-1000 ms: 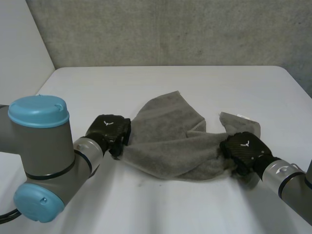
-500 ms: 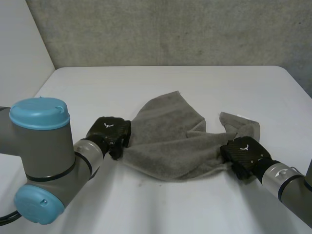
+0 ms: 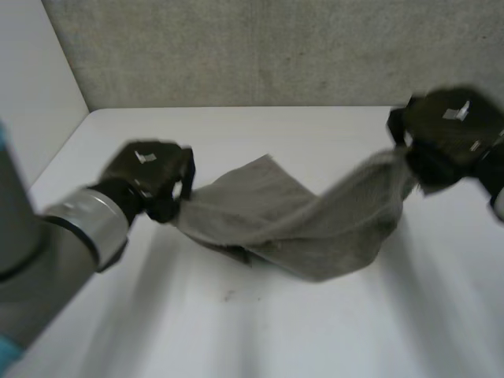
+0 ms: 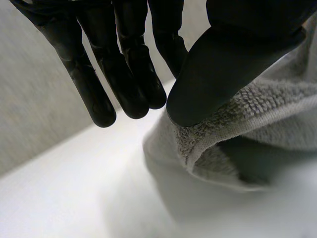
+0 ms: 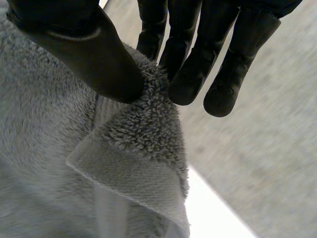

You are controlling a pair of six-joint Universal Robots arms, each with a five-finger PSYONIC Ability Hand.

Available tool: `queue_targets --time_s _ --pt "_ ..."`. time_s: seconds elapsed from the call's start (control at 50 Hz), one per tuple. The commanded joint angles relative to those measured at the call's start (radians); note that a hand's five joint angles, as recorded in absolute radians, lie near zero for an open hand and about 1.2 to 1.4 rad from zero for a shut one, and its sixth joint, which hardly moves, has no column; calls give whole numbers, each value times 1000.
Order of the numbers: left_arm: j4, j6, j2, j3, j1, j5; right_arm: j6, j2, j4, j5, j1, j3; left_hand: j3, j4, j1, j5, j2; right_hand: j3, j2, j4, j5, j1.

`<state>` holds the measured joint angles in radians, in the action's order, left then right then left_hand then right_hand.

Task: Fold the towel.

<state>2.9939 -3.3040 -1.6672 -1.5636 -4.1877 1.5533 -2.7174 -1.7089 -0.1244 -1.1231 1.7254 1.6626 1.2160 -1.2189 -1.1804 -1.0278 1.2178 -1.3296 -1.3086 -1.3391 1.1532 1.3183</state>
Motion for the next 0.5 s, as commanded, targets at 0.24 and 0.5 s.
queue_targets --time_s 0.24,0.5 --pt "-125 -19 103 172 -71 -2 10 91 -391 -7 7 -366 180 -177 -216 -194 178 -67 -88 -57 69 78" --pt "-125 -62 -399 397 -88 -2 50 541 -296 -113 175 -567 180 -177 -216 -194 178 -67 -88 -57 69 78"
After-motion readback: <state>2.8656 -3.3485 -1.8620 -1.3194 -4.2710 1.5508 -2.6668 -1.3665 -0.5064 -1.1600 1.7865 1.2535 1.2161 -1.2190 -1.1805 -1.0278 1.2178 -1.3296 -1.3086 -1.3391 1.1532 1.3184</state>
